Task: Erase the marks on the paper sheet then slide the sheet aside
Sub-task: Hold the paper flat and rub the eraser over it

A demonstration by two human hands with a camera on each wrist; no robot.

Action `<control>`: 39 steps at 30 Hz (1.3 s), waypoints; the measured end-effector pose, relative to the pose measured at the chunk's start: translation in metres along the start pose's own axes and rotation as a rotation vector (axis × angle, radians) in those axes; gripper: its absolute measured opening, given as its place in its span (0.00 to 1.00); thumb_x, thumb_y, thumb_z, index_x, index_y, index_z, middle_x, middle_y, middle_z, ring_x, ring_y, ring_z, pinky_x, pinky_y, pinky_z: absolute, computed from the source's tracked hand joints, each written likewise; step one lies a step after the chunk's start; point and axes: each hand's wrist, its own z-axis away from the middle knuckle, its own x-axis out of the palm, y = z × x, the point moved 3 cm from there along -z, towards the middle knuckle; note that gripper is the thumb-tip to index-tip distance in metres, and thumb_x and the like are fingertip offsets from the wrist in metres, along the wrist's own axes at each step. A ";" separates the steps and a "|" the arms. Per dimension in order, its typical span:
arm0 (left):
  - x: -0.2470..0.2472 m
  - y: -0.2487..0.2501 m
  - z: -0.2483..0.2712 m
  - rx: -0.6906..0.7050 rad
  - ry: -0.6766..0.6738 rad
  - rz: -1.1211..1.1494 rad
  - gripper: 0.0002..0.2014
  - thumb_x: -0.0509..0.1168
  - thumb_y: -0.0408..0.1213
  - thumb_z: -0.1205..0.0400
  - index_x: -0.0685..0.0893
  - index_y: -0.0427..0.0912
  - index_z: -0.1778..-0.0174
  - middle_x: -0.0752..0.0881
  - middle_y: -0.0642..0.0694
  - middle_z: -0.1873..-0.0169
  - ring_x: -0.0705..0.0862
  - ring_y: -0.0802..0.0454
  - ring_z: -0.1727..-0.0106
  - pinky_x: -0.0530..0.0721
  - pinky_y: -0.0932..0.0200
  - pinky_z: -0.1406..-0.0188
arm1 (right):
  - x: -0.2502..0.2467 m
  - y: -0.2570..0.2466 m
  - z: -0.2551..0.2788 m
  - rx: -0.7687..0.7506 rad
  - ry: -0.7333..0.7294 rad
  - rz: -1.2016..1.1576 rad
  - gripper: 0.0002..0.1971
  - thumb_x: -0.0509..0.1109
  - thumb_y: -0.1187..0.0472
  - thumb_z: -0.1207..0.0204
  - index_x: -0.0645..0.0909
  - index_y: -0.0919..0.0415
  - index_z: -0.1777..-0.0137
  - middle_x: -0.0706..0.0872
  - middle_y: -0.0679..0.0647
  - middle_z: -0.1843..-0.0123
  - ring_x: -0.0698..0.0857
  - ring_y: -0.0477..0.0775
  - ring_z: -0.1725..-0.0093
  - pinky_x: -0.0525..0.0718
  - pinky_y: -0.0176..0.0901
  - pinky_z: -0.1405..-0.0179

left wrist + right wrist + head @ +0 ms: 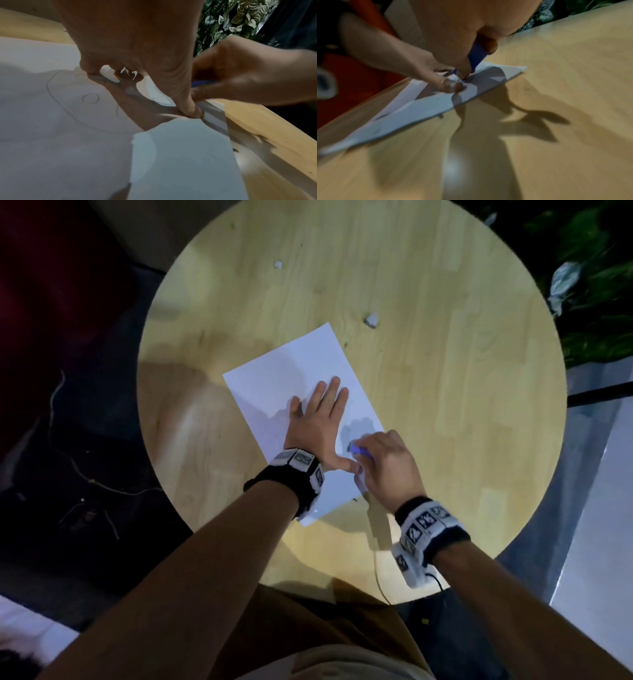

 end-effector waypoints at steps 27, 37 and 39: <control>-0.010 -0.015 0.002 0.079 -0.026 0.042 0.69 0.75 0.74 0.38 0.42 0.51 0.10 0.32 0.52 0.12 0.35 0.48 0.11 0.48 0.33 0.16 | -0.003 0.003 0.026 0.012 0.022 0.040 0.09 0.72 0.68 0.26 0.87 0.57 0.48 0.87 0.49 0.52 0.76 0.56 0.54 0.81 0.46 0.63; 0.008 -0.096 0.063 0.020 0.139 0.212 0.63 0.71 0.78 0.36 0.54 0.51 0.10 0.42 0.48 0.10 0.42 0.45 0.10 0.52 0.40 0.14 | -0.014 0.026 -0.024 0.213 0.132 -0.092 0.08 0.74 0.64 0.26 0.89 0.57 0.48 0.80 0.49 0.53 0.77 0.53 0.46 0.71 0.32 0.49; 0.019 -0.089 0.074 -0.038 0.192 0.214 0.61 0.69 0.76 0.35 0.55 0.46 0.11 0.44 0.44 0.11 0.44 0.40 0.11 0.56 0.37 0.16 | -0.012 0.018 -0.018 0.199 0.153 -0.136 0.08 0.74 0.62 0.25 0.88 0.56 0.47 0.80 0.50 0.54 0.78 0.54 0.46 0.72 0.33 0.49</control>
